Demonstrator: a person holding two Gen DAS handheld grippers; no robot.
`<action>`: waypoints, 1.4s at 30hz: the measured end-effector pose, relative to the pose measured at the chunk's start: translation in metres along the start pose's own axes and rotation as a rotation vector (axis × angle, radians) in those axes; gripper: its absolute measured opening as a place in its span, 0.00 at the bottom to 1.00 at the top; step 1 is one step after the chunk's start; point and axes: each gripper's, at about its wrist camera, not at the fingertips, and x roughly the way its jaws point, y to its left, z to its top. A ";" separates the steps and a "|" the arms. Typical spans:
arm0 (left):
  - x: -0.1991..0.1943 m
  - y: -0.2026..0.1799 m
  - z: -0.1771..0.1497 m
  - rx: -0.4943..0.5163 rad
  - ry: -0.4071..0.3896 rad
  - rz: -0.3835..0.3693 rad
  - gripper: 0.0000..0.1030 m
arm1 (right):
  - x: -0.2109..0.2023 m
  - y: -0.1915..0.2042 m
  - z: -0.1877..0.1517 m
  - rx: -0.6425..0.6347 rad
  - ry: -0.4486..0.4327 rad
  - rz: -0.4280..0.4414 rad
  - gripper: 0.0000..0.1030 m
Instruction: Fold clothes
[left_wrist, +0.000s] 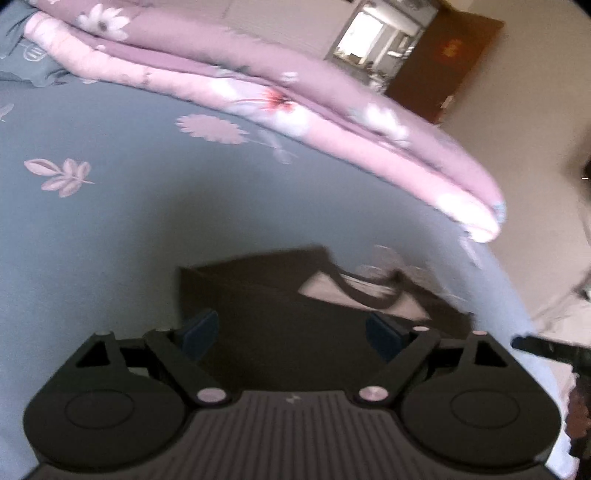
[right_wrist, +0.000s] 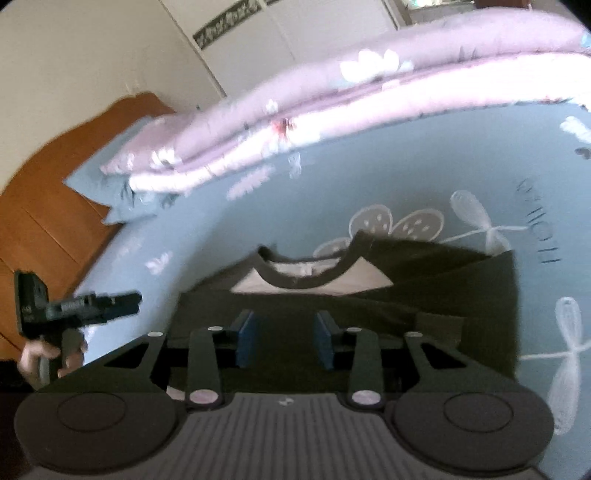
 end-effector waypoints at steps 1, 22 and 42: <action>-0.003 -0.005 -0.009 -0.006 0.004 -0.024 0.87 | -0.010 0.001 -0.001 0.005 -0.015 -0.002 0.48; -0.008 0.008 -0.085 0.080 -0.077 0.059 0.87 | -0.008 -0.016 -0.101 0.097 0.085 -0.107 0.49; 0.022 -0.057 -0.079 0.278 -0.017 -0.037 0.87 | 0.012 -0.036 -0.082 0.147 0.017 -0.110 0.53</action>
